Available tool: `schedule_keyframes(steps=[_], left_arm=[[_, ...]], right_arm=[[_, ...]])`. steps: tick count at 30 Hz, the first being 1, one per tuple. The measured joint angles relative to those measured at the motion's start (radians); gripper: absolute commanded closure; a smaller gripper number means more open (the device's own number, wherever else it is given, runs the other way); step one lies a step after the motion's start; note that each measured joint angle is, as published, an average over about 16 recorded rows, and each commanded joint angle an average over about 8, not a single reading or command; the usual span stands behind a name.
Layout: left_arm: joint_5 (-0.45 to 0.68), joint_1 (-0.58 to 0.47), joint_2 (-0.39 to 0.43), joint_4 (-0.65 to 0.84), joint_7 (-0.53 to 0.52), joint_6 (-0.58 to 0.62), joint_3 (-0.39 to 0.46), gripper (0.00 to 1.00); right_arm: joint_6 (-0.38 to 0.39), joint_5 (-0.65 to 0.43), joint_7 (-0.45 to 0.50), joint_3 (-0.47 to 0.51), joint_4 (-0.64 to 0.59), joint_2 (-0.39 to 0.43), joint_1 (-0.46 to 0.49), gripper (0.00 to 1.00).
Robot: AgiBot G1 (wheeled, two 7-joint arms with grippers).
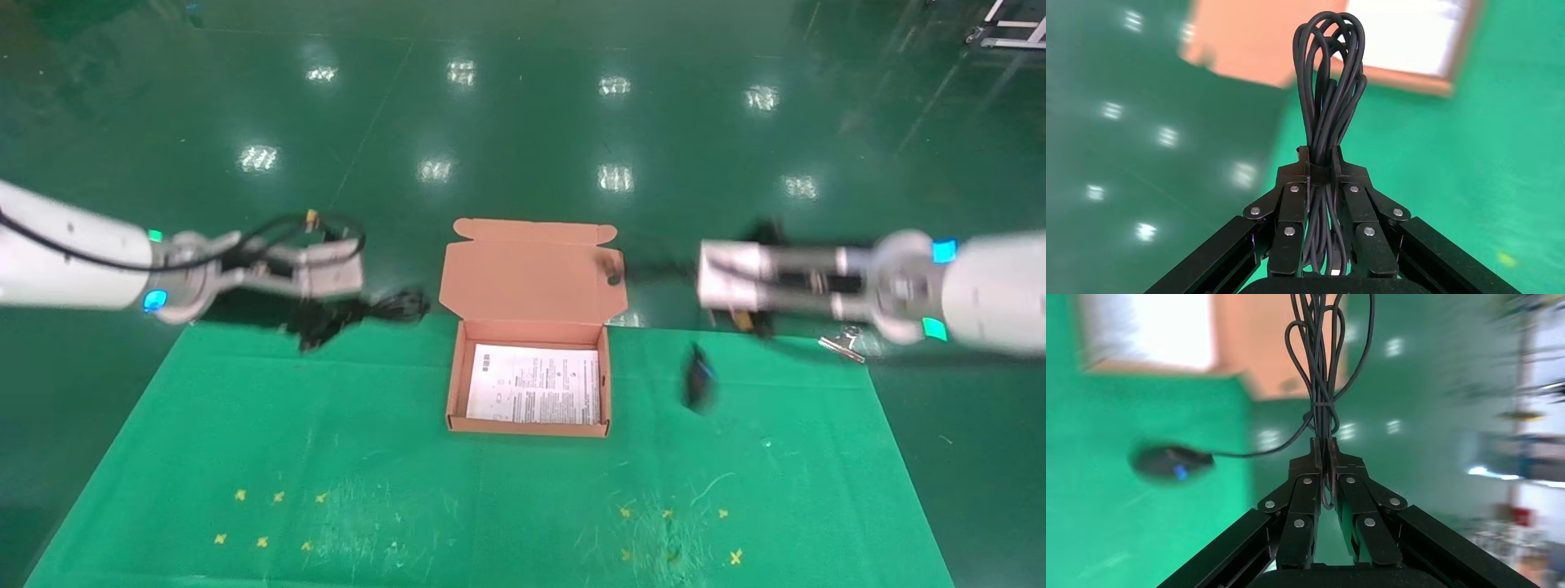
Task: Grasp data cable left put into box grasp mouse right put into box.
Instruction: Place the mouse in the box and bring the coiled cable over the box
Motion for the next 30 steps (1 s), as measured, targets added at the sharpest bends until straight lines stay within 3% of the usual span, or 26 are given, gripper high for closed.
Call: schedule_keyframes(steps=[16, 22, 30], left_arm=[[0.113, -0.077, 0.051, -0.155, -0.087, -0.159, -0.014, 1.00], [0.135, -0.074, 0.048, -0.173, -0.086, -0.166, -0.006, 1.00], [0.206, -0.040, 0.020, -0.211, -0.118, -0.153, 0.020, 1.00]], right_arm=[[0.158, 0.079, -0.204, 0.052, -0.250, -0.253, 0.192, 1.00], [0.169, 0.108, -0.243, 0.054, -0.287, -0.279, 0.199, 1.00], [0.171, 0.118, -0.227, 0.045, -0.274, -0.283, 0.154, 1.00]])
